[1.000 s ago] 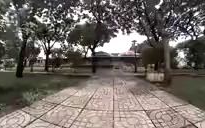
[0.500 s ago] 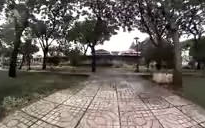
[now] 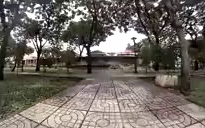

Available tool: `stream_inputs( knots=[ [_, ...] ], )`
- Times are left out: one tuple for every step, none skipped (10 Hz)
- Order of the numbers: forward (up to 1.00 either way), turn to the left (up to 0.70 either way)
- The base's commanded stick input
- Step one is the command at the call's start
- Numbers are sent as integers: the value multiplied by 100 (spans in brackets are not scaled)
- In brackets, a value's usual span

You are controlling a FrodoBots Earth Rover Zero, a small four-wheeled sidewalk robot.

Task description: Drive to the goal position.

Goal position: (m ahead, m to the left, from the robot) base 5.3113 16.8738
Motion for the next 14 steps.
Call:
stream_inputs(
  knots=[
    [100,0],
    [100,0],
    [100,0],
    [100,0],
    [100,0],
    [100,0],
    [100,0],
    [100,0],
    [100,0],
    [100,0],
    [100,9],
    [100,27],
    [100,27],
    [100,27]
  ],
)
